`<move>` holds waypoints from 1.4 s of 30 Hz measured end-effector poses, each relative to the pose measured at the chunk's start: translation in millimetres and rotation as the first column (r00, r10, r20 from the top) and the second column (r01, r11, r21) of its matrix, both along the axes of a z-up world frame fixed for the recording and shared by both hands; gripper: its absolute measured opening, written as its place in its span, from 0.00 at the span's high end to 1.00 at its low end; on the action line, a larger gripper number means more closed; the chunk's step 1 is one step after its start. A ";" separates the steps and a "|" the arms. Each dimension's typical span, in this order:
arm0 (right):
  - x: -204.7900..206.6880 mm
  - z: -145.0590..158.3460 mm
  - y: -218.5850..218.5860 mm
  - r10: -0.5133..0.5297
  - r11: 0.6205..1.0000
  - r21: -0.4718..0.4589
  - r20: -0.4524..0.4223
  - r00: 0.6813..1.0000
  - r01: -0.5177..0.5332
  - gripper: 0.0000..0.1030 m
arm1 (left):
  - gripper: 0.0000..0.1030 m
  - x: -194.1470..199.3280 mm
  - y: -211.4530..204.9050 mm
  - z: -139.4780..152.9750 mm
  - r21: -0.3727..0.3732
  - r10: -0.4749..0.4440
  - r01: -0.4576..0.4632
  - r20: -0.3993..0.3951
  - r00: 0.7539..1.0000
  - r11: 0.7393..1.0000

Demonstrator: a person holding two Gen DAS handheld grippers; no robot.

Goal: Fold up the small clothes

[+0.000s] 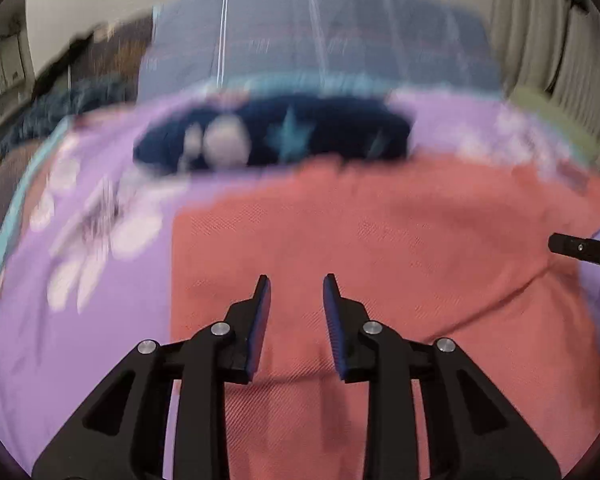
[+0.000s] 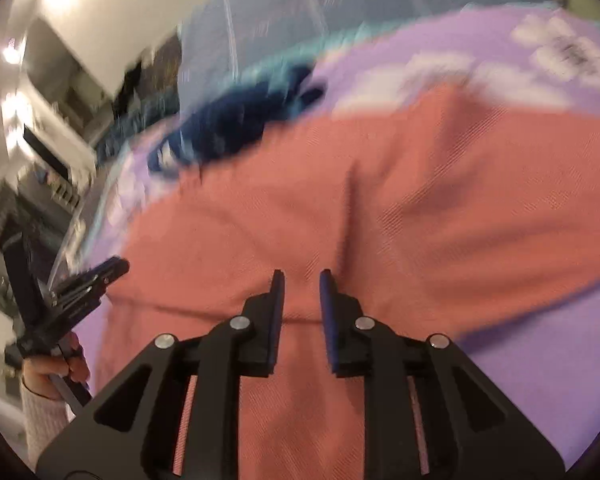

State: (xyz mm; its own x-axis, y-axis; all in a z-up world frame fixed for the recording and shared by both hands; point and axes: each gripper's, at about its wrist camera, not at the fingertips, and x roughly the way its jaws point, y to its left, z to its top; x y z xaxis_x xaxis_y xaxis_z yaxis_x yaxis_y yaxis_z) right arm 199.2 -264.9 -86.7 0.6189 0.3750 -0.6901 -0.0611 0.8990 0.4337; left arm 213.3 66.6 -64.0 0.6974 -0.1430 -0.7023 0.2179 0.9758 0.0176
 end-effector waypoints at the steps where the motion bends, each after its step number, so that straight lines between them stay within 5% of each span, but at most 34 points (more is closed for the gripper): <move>1: -8.2 16.5 -18.8 -0.056 0.997 -0.044 0.051 0.997 0.058 0.72 | 0.64 0.1 -7.2 7.4 0.008 -0.001 0.000 0.035 0.999 1.000; 3: -19.6 37.9 -56.6 -0.188 0.972 -0.122 0.122 0.975 0.203 0.51 | 0.47 7.3 -24.1 8.7 0.024 -0.016 0.015 0.052 0.999 1.000; 5: -32.4 49.8 -111.3 -0.366 0.911 -0.144 0.149 0.919 0.386 0.51 | 0.46 21.9 -41.6 -13.0 0.028 -0.043 0.043 -0.002 0.999 0.999; 8: -56.3 40.0 -194.8 -0.603 0.796 -0.011 0.074 0.794 0.606 0.49 | 0.42 35.3 -52.8 -60.7 0.062 -0.029 0.035 -0.101 0.994 0.997; 12: -74.9 3.8 -253.7 -0.729 0.672 0.136 -0.054 0.682 0.728 0.50 | 0.41 34.0 -46.6 -61.4 0.023 -0.029 0.031 -0.093 0.995 0.999; 17: -66.1 -5.2 -267.2 -0.784 0.607 0.180 -0.024 0.620 0.774 0.58 | 0.40 33.3 -46.2 -61.2 0.023 -0.029 0.031 -0.090 0.996 0.999; 19: -59.5 -8.1 -273.4 -0.817 0.560 0.180 -0.043 0.575 0.809 0.69 | 0.40 32.9 -45.4 -59.9 0.017 -0.030 0.032 -0.089 0.996 0.999; 21: -54.3 -12.9 -280.8 -0.840 0.519 0.195 -0.063 0.538 0.832 0.95 | 0.40 33.6 -44.6 -60.0 0.008 -0.032 0.033 -0.090 0.995 0.999; 23: -48.8 -11.7 -280.7 -0.849 0.494 0.233 -0.075 0.523 0.837 0.95 | 0.39 33.3 -43.6 -59.6 -0.002 -0.036 0.036 -0.091 0.995 0.999; 24: -46.4 -8.3 -276.9 -0.843 0.503 0.255 -0.063 0.534 0.826 0.95 | 0.38 33.5 -43.2 -59.6 -0.008 -0.038 0.038 -0.092 0.995 0.999; 25: -40.7 -0.1 -265.4 -0.810 0.555 0.281 -0.029 0.585 0.783 0.96 | 0.38 33.7 -42.6 -59.5 -0.012 -0.041 0.040 -0.092 0.995 0.999; 29: -2.7 35.1 -161.9 -0.499 0.841 0.307 0.119 0.858 0.446 0.96 | 0.36 33.9 -40.5 -58.9 -0.030 -0.048 0.045 -0.094 0.994 0.999; 31: 7.7 47.7 -95.3 -0.292 0.932 0.271 0.178 0.940 0.239 0.96 | 0.36 33.8 -38.4 -58.6 -0.045 -0.051 0.047 -0.093 0.994 0.998; 33: 9.8 50.1 -22.2 -0.066 0.981 0.194 0.217 0.974 0.023 0.96 | 0.36 33.5 -36.0 -58.0 -0.065 -0.055 0.049 -0.093 0.994 0.997; 36: 3.6 28.1 57.7 0.167 0.985 0.008 0.171 0.971 -0.171 0.96 | 0.35 33.7 -29.2 -56.9 -0.123 -0.068 0.056 -0.094 0.993 0.991; 39: -1.7 -8.8 90.6 0.247 0.967 -0.076 0.057 0.967 -0.243 0.89 | 0.35 34.6 -18.3 -56.1 -0.212 -0.083 0.060 -0.098 0.992 0.975; 42: -7.2 -32.6 84.0 0.236 0.971 -0.018 -0.005 0.972 -0.237 0.86 | 0.35 34.8 -9.1 -54.9 -0.301 -0.108 0.074 -0.097 0.989 0.951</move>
